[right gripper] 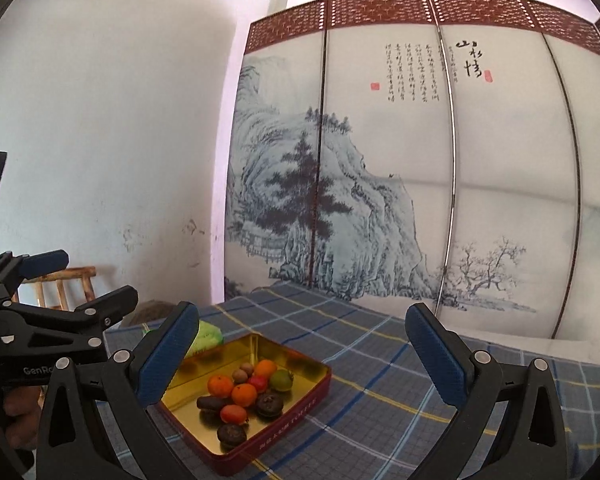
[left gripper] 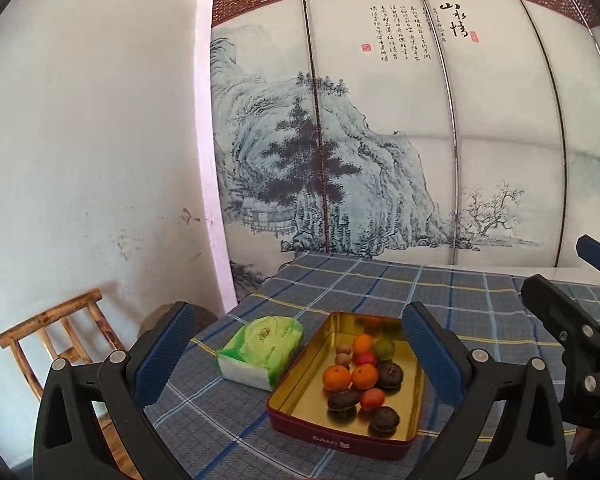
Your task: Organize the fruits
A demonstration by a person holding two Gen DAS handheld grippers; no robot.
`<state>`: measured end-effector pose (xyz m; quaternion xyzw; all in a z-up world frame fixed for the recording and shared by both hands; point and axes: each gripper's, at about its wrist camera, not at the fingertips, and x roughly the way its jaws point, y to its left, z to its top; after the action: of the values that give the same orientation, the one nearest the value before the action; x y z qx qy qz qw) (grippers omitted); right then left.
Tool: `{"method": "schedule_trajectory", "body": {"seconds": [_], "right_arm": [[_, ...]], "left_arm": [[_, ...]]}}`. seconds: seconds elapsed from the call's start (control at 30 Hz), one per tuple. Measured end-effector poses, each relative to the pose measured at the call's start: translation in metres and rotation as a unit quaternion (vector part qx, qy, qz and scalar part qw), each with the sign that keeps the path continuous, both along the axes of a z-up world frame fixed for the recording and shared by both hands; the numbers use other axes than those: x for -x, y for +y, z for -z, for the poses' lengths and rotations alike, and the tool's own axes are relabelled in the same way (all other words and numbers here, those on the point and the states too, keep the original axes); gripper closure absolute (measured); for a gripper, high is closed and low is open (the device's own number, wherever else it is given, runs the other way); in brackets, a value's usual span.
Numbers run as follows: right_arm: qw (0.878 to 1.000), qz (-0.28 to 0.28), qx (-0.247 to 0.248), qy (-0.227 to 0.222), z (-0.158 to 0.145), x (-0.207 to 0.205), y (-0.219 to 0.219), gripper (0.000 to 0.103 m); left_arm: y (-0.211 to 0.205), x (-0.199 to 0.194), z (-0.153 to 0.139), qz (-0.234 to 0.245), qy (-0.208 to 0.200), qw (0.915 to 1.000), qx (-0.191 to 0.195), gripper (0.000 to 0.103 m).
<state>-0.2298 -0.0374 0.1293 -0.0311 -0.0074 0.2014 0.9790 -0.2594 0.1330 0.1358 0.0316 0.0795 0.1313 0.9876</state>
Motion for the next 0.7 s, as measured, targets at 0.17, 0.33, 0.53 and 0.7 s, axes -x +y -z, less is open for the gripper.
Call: {"method": "schedule_trajectory", "body": {"seconds": [0.17, 0.33, 0.53, 0.7], "right_arm": [[1.000, 0.001, -0.006, -0.008, -0.004, 0.009, -0.011, 0.000], [1.000, 0.007, -0.010, -0.006, -0.003, 0.012, -0.019, 0.000], [1.000, 0.008, -0.006, -0.001, 0.000, 0.012, -0.020, 0.000], [1.000, 0.005, 0.006, 0.004, 0.003, 0.012, -0.016, 0.000]], "left_arm": [[-0.005, 0.005, -0.004, 0.014, -0.004, 0.9999, 0.000, 0.000], [-0.008, 0.005, -0.006, 0.016, -0.005, 0.9998, -0.003, 0.000], [-0.008, 0.005, -0.003, 0.016, 0.000, 0.9999, -0.003, 0.000], [-0.010, 0.003, 0.001, 0.015, 0.008, 0.9998, -0.006, 0.000]]}}
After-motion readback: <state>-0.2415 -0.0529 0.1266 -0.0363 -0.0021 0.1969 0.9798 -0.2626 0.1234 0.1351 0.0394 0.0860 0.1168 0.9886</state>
